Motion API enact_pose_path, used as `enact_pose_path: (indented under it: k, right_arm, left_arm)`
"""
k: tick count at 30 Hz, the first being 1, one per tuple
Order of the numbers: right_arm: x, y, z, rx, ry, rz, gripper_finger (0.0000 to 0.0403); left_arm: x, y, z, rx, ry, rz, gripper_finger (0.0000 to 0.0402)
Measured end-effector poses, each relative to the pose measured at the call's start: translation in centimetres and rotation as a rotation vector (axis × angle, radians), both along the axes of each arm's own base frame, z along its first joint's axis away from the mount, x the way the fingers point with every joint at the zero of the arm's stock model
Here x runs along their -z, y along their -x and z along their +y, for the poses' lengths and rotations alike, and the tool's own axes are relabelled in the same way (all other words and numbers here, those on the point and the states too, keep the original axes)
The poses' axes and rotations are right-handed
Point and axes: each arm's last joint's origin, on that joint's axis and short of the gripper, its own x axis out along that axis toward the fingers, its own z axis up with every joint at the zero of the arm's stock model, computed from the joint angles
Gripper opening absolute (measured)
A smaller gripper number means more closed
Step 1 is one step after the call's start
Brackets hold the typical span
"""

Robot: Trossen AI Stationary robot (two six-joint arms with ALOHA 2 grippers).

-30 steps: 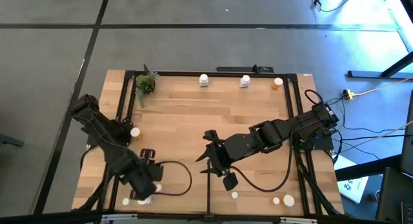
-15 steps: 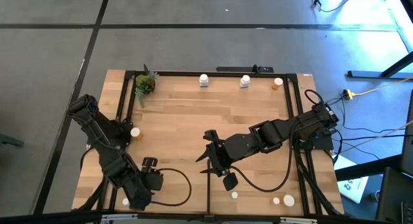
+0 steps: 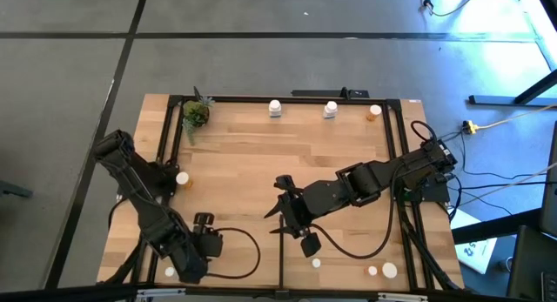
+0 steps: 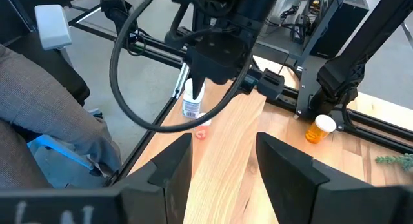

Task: Pick and place medicine bottles onto shelf by color
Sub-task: Put the top left pink pill bottle on the shelf

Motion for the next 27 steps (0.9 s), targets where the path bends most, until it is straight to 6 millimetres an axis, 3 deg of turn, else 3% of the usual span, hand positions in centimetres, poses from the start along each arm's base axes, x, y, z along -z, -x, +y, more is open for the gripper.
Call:
enact_pose_path:
  k: [5,17,27]
  right_arm:
    - [0.1,0.0,0.0,0.0,0.002,0.006,0.0173]
    - [0.1,0.0,0.0,0.0,0.002,0.006,0.0173]
    - [0.1,0.0,0.0,-0.001,0.005,0.004,0.0173]
  left_arm:
    - [1.3,-0.6,-0.5,-0.005,-0.027,0.036,0.0196]
    - [1.6,-1.0,-0.1,-0.074,-0.031,0.063,0.0196]
    - [3.3,-0.9,0.1,-0.1,-0.051,0.112,0.0196]
